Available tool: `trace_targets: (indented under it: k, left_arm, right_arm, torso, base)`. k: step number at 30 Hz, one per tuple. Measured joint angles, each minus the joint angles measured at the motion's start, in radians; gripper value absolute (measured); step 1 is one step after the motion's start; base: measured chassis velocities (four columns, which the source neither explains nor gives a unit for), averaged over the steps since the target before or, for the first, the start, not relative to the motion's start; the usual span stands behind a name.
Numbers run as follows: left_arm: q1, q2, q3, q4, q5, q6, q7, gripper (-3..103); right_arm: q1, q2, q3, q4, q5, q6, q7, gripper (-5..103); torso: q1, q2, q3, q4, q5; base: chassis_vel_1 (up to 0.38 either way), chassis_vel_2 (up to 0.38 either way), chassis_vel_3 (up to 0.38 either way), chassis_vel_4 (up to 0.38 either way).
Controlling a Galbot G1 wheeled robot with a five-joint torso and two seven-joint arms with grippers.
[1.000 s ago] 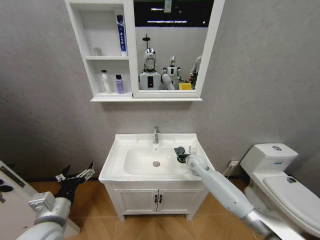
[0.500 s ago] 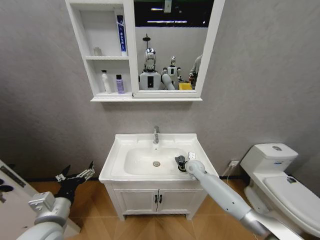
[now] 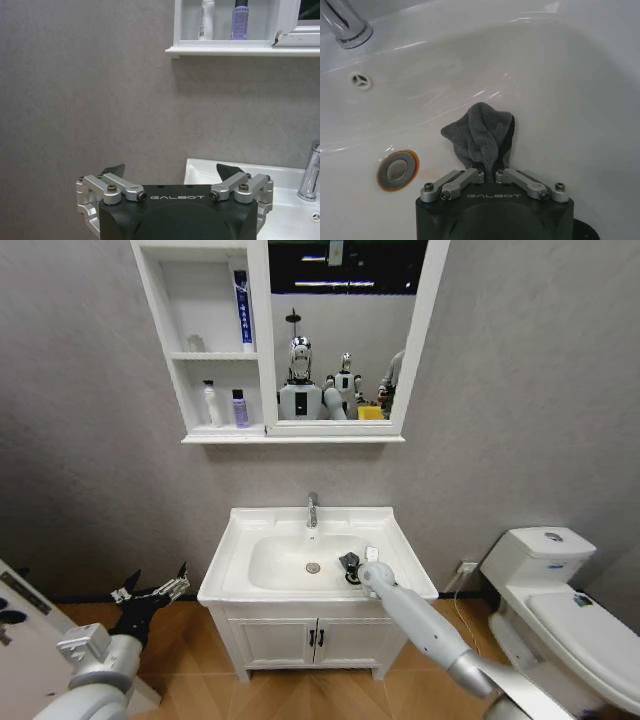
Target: Move facial cleanser and shampoo from washbasin to cabinet, then wipe washbasin with towel.
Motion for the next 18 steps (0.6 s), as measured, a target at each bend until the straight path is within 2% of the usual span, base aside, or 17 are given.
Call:
trace_targets:
  k: [6,9,18]
  left_arm:
    - [0.000,0.000,0.000,0.000,0.000,0.000,0.000,100]
    - [0.000,0.000,0.000,0.000,0.000,0.000,0.000,100]
    - [0.000,0.000,0.000,0.000,0.000,0.000,0.000,100]
  right_arm:
    - [0.025,0.047,0.002,-0.069,0.029,-0.005,-0.045,4]
    - [0.050,0.075,-0.024,-0.130,0.042,0.015,-0.108,4]
    - [0.108,0.149,-0.089,-0.228,0.016,0.029,-0.181,4]
  torso:
    - [0.000,0.000,0.000,0.0000,0.0001]
    - [0.000,0.000,0.000,-0.0002,0.0002]
    - [0.000,0.000,0.000,0.0001,0.0003]
  base:
    - [0.000,0.000,0.000,0.000]
    - [0.000,0.000,0.000,0.000]
    - [0.000,0.000,0.000,0.000]
